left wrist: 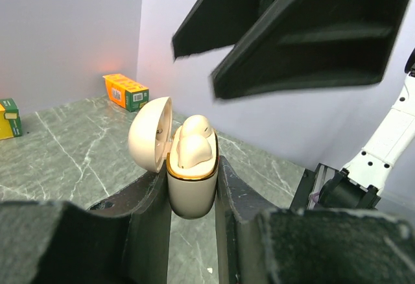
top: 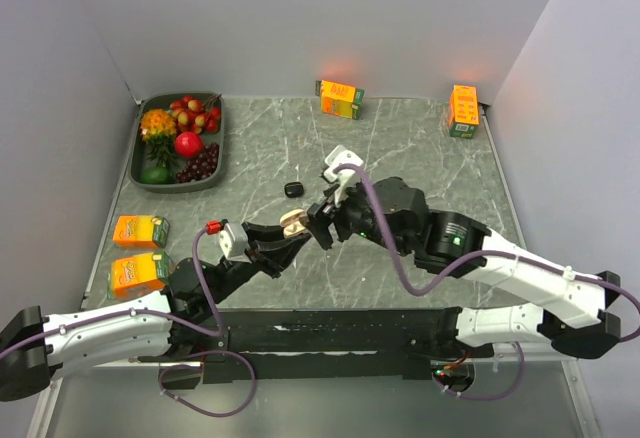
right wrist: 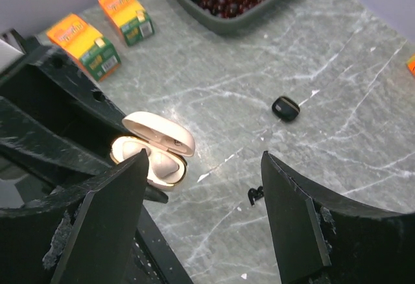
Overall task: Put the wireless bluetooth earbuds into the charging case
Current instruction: Place the earbud in the charging case, then close the charging case.
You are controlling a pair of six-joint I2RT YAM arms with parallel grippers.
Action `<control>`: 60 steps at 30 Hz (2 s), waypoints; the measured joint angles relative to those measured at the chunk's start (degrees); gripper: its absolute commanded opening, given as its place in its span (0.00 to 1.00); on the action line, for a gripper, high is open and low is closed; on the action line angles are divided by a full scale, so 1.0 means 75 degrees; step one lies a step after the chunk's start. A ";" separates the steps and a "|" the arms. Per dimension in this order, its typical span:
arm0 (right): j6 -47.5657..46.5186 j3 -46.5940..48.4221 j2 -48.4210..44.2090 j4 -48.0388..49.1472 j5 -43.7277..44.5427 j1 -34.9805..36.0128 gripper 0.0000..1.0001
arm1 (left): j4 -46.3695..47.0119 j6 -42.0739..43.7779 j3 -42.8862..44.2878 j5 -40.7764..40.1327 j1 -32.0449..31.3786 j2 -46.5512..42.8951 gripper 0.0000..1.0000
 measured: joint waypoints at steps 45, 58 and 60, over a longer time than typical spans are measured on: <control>0.0411 0.2675 0.2334 -0.2585 -0.1204 -0.0498 0.21 | -0.0233 0.0501 -0.0003 -0.0423 -0.0035 0.0323 0.01; 0.1003 0.1778 0.1303 -0.2442 -0.0787 -0.0609 0.63 | -0.0289 0.0332 0.0000 -0.0749 0.0230 0.0507 0.01; 0.1212 0.1559 0.0947 -0.2349 -0.0807 -0.1023 0.63 | -0.0527 -0.0259 -0.0003 -0.0568 0.0842 0.0597 0.01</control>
